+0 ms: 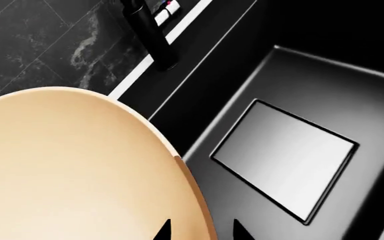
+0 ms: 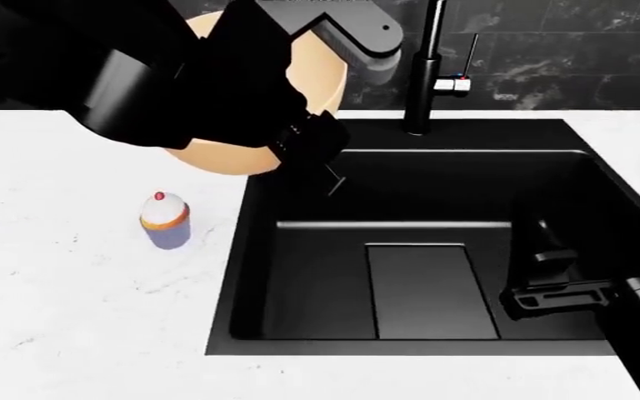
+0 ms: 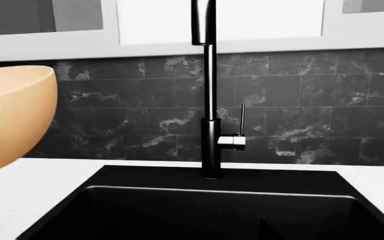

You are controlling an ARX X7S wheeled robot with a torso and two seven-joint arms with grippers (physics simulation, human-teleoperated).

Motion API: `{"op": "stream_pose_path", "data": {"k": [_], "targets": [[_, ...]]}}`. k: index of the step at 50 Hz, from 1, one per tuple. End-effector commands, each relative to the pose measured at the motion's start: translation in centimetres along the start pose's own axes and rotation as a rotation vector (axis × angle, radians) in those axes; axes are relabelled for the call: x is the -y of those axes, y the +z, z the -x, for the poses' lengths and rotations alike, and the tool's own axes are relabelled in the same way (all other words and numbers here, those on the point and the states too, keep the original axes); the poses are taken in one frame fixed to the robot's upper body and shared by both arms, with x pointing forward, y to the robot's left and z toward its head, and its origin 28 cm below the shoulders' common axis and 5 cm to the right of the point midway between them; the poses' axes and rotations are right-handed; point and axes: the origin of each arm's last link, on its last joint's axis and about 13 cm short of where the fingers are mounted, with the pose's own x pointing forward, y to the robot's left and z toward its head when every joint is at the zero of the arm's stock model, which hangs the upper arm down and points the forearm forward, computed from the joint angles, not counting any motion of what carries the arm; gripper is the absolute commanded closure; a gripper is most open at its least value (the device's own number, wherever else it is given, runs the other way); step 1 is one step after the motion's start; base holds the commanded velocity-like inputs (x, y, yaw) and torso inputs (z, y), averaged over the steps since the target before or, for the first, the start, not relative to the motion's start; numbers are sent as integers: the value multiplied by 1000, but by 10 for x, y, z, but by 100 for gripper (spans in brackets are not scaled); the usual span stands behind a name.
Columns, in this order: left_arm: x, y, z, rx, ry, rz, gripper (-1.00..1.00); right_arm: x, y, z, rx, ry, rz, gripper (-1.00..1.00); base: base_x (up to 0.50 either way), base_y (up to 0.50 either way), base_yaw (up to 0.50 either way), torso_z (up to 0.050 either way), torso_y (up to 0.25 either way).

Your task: Move the fresh-baked cupcake off the tray onto the counter, and place the bowl used for mixing into the sink.

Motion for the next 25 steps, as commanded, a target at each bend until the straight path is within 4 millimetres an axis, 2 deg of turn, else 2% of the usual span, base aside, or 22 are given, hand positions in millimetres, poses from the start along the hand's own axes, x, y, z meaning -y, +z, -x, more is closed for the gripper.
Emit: {"op": "stream_pose_path", "data": {"k": [1,25], "targets": [[0,1,-1,6,30,-4,100,1,2,1,4,-4,-3,-100,0,-312,0,0,0],[2,-3,-4,-4,5,-10,100,0,1,0,5,-8,-1,-100,0,-298,0,0,0]]}}
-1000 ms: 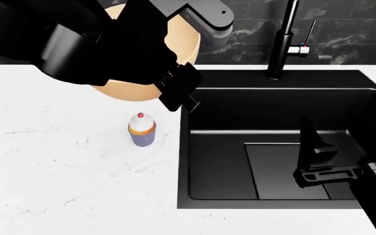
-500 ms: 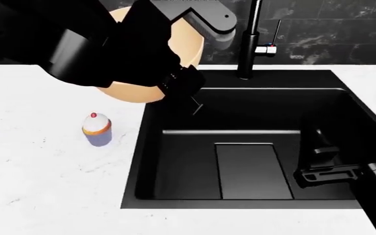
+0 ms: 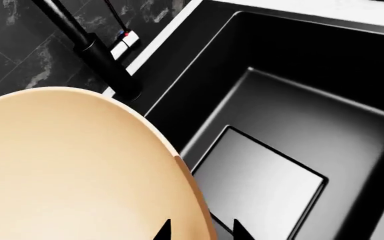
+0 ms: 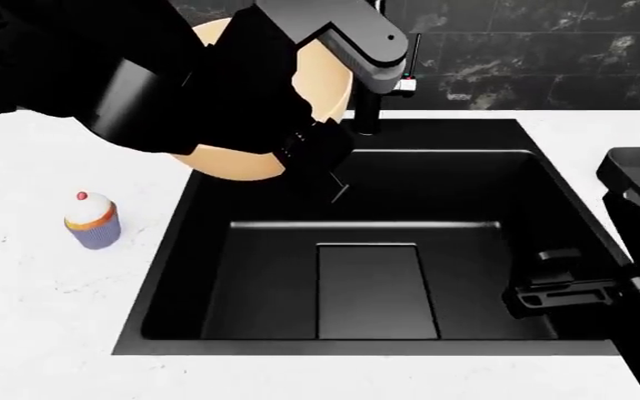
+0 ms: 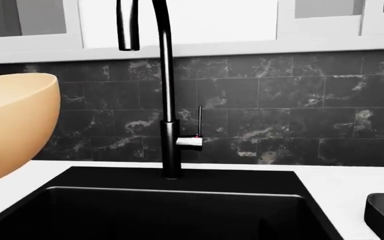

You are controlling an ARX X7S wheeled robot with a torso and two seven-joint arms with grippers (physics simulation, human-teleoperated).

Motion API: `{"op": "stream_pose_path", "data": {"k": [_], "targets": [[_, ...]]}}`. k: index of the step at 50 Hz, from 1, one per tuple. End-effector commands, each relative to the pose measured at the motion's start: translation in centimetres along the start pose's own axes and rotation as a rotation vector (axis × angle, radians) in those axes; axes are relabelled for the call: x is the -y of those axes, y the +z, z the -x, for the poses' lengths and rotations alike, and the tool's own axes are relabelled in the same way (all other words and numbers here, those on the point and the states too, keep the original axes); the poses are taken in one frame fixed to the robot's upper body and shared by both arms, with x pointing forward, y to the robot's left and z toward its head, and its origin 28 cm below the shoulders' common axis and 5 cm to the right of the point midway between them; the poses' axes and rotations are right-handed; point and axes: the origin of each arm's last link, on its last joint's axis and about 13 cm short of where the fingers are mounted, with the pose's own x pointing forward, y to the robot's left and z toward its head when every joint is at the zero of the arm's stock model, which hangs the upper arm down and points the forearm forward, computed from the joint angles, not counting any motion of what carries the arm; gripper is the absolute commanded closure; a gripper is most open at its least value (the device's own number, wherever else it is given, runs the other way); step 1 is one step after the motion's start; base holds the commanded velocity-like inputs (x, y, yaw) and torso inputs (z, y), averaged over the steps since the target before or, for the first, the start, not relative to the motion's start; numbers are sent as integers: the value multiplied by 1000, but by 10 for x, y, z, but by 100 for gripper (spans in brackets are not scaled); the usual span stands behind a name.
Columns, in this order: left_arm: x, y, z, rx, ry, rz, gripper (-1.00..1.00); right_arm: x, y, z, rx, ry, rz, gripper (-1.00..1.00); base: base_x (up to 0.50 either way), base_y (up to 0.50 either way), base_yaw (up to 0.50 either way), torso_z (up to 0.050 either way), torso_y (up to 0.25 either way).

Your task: Move the fresh-baked cupcake off the tray onto the counter, and place the bowl used for mixing into the sink.

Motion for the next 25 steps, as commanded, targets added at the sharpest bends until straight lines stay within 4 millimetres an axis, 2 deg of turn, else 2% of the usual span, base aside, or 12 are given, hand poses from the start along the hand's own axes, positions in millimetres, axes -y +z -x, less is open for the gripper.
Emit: {"op": "stream_pose_path", "data": {"k": [1,14,25], "targets": [[0,-2,-1,-2,28,-2,100,0,0,-1,1,-2,0,-100,0,-148,0,0,0],[5,-3,-6,11,-17,-12,100,0,-1,-1,5,-2,2,-100,0,-21,0,0,1],[21,-9,-29,56,-153,-37,100,0,-2,-1,4,-6,3,-100,0,0,0,0,0]]}}
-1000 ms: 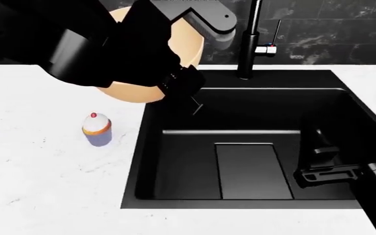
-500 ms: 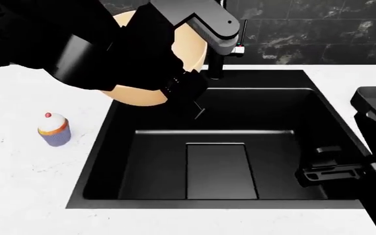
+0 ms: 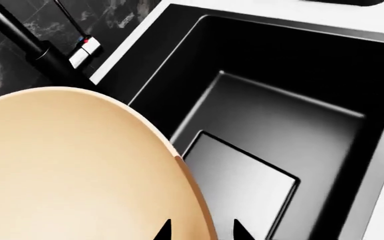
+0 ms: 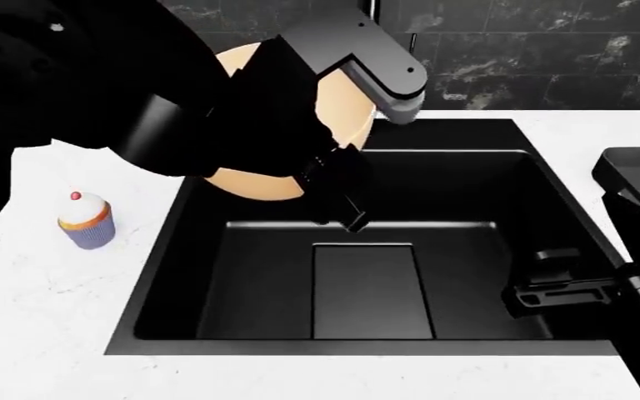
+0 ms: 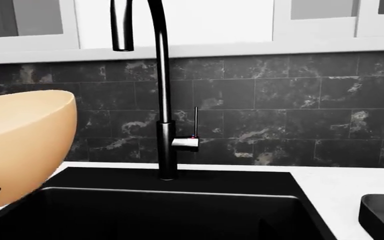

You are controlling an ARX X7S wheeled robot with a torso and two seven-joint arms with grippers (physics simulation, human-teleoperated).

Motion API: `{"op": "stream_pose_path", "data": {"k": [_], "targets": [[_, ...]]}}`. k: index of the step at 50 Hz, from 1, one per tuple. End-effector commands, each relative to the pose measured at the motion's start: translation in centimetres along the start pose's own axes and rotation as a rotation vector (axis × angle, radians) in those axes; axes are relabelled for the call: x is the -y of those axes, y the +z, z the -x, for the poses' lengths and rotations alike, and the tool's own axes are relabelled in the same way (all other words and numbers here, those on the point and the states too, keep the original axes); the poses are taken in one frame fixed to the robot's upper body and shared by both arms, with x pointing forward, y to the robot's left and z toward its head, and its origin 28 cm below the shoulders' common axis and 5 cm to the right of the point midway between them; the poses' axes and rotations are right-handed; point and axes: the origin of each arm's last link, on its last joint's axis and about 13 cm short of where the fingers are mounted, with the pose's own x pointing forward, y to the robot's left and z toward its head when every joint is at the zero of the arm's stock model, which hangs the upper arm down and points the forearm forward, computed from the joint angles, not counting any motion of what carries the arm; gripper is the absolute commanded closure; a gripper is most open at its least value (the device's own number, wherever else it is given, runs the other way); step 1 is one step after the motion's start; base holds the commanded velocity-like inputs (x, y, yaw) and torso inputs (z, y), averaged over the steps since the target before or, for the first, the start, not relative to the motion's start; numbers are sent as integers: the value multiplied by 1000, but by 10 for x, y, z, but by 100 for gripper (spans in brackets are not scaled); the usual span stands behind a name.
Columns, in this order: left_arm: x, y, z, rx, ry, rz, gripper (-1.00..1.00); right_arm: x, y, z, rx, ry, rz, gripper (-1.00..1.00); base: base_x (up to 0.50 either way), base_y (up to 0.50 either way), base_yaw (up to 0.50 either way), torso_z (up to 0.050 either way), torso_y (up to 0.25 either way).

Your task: Move the fresh-baked cupcake off the tray onto the counter, and place the bowl used for mixing into the sink.

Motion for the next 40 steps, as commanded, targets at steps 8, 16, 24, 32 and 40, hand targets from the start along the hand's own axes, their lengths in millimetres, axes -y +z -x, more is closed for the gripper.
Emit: {"op": "stream_pose_path", "data": {"k": [8,16,24,32,40], "targets": [[17,-14,-41,78,-171,5,100,2,-2,-1,-6,-17,-4,-100,0,0,0,0,0],[23,-24,-53,79,-204,16,100,2,-3,-1,-13,-20,-12,-100,0,0,0,0,1],[26,-29,-67,81,-241,25,100,3,-3,-1,-15,-25,-16,-100,0,0,0,0,0],[27,-35,-84,18,-261,43,100,4,-7,-2,-22,-28,-17,-100,0,0,0,0,0],[24,-42,-101,0,-262,73,100,5,-9,-2,-26,-34,-18,-100,0,0,0,0,1]]}}
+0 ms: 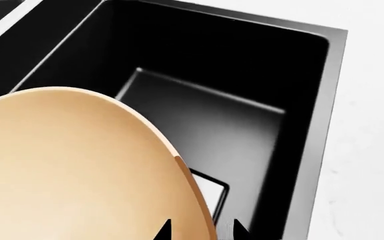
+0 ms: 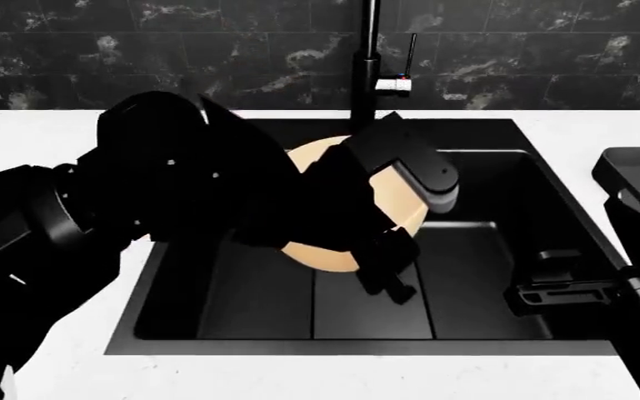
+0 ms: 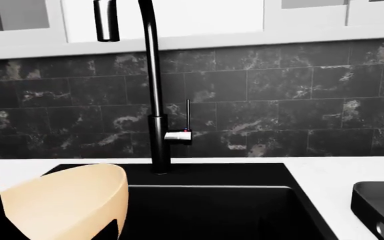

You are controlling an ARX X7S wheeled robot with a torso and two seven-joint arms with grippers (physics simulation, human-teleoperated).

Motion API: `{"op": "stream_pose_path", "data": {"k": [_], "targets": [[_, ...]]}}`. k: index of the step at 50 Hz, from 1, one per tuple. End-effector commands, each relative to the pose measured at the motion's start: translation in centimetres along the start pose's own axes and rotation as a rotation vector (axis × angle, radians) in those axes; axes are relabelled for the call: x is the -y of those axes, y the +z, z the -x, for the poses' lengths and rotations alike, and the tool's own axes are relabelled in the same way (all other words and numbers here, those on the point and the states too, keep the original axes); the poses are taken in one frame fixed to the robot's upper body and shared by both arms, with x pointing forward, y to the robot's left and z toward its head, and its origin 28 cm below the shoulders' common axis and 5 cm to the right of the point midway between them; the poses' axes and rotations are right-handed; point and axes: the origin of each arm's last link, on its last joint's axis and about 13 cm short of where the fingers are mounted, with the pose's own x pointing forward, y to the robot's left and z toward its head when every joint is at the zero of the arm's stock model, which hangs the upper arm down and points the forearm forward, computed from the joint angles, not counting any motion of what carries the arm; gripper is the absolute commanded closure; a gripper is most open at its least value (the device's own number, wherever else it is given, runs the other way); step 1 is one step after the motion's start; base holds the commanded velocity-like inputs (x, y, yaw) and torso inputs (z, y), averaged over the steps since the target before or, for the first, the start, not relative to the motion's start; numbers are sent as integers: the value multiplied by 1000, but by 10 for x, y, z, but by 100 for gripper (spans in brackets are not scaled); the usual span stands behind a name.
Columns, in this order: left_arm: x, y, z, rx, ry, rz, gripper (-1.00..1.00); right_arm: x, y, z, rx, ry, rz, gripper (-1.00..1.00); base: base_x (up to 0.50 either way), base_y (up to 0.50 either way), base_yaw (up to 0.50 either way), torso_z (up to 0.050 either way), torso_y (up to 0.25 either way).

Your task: Move the fresh-baked cupcake off the tray onto the counter, and place the bowl used for mixing into the sink.

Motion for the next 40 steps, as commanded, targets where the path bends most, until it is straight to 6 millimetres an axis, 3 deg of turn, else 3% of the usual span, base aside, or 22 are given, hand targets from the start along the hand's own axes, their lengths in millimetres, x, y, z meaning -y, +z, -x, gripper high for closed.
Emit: {"op": "stream_pose_path", "data": {"k": [1,30,31,40], "targets": [[-7,-8,-19,-20,17,33,100,2,-3,-1,-7,-9,-1,-100,0,0,0,0,0],[-8,-28,-51,-78,-79,77,100,5,-7,-2,-11,-21,-5,-100,0,0,0,0,0],[-19,-36,-64,-84,-68,103,100,5,-9,-3,-18,-23,-6,-100,0,0,0,0,0],[-25,-41,-74,-89,-51,122,100,6,-11,-2,-22,-29,-7,-100,0,0,0,0,0]]}}
